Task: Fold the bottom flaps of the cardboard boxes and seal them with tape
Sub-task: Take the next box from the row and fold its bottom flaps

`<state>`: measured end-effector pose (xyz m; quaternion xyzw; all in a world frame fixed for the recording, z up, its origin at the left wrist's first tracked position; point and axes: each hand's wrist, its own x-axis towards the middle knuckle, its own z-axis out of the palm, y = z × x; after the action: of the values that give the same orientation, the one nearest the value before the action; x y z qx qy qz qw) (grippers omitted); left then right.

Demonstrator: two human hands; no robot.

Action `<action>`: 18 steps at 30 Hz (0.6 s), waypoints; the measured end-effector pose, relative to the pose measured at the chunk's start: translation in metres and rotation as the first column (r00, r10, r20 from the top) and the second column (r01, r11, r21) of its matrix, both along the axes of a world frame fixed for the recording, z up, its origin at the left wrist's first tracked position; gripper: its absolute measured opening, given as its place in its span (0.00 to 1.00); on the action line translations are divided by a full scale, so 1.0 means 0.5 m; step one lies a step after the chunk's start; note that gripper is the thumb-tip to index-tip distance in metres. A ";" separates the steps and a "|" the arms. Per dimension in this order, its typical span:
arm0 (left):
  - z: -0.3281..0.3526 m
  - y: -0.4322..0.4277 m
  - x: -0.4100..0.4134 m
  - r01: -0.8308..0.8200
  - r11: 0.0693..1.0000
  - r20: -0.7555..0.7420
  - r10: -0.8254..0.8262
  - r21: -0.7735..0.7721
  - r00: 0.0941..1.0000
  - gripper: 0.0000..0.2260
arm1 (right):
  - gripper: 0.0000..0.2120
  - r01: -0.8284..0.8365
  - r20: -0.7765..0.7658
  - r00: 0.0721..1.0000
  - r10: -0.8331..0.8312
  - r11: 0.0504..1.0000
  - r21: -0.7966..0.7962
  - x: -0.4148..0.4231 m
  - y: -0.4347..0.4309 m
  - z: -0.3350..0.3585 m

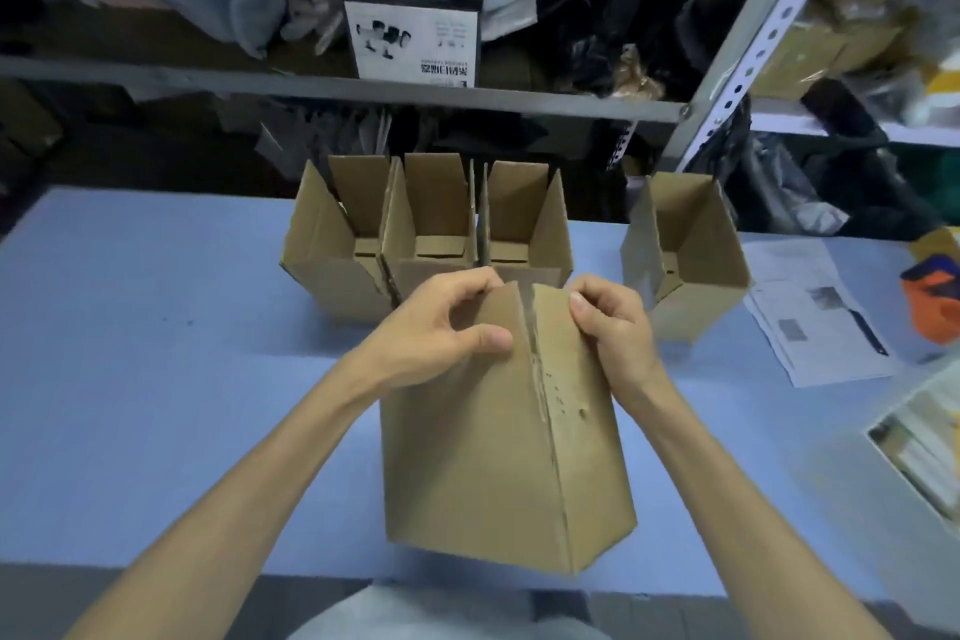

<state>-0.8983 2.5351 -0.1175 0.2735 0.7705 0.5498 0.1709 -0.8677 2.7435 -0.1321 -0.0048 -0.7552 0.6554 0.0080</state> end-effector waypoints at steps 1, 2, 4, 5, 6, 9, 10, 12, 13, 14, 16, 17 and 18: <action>-0.005 -0.028 -0.007 -0.003 1.000 -0.014 0.003 -0.017 1.000 0.11 | 0.08 0.019 0.001 1.000 -0.019 1.000 -0.011 0.000 -0.036 -0.016; -0.011 -0.056 -0.014 -0.006 0.999 -0.017 0.005 -0.034 1.000 0.11 | 0.09 0.037 0.010 0.999 -0.036 0.999 -0.025 -0.003 -0.071 -0.032; -0.024 -0.115 -0.024 -0.008 0.997 0.006 0.009 -0.078 1.000 0.13 | 0.08 0.044 0.058 0.998 -0.040 0.997 -0.057 -0.009 -0.138 -0.063; -0.030 -0.146 -0.026 -0.002 0.994 0.022 0.004 -0.113 1.000 0.15 | 0.06 0.034 0.083 0.996 -0.029 0.997 -0.064 -0.011 -0.171 -0.077; -0.039 -0.175 -0.025 0.005 0.986 0.035 0.000 -0.164 0.999 0.17 | 0.06 0.028 0.106 0.994 -0.021 0.998 -0.057 -0.011 -0.202 -0.091; -0.072 -0.251 -0.020 -0.028 0.934 0.004 0.032 -0.356 0.999 0.22 | 0.13 0.116 0.100 0.987 -0.128 0.986 0.118 0.001 -0.281 -0.129; -0.082 -0.270 -0.024 -0.060 0.917 0.002 0.066 -0.394 0.998 0.21 | 0.13 0.155 0.079 0.982 -0.172 0.971 0.184 0.006 -0.305 -0.136; -0.102 -0.297 -0.035 -0.119 0.898 0.024 0.143 -0.424 0.989 0.19 | 0.05 0.140 0.043 0.987 -0.154 0.963 0.231 0.023 -0.350 -0.151; -0.112 -0.306 -0.041 -0.139 0.888 0.034 0.171 -0.438 0.985 0.20 | 0.10 0.118 0.024 0.991 -0.128 0.958 0.261 0.033 -0.368 -0.163; -0.121 -0.313 -0.045 -0.150 0.877 0.040 0.189 -0.456 0.981 0.21 | 0.14 0.102 0.018 0.994 -0.111 0.954 0.281 0.043 -0.384 -0.173; -0.138 -0.317 -0.052 -0.158 0.849 0.035 0.202 -0.504 0.979 0.21 | 0.13 0.069 0.064 0.994 -0.090 0.960 0.270 0.048 -0.399 -0.187; -0.147 -0.316 -0.055 -0.171 0.830 0.019 0.213 -0.531 0.977 0.19 | 0.11 0.037 0.110 0.992 -0.066 0.967 0.252 0.045 -0.400 -0.194; -0.156 -0.314 -0.059 -0.190 0.815 0.001 0.228 -0.548 0.974 0.17 | 0.09 -0.001 0.155 0.987 -0.036 0.972 0.233 0.040 -0.399 -0.201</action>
<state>-0.9277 2.3781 -0.1954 0.1090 0.9139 0.3325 0.2056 -0.8476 2.5439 -0.2329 -0.0626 -0.8249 0.5599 -0.0456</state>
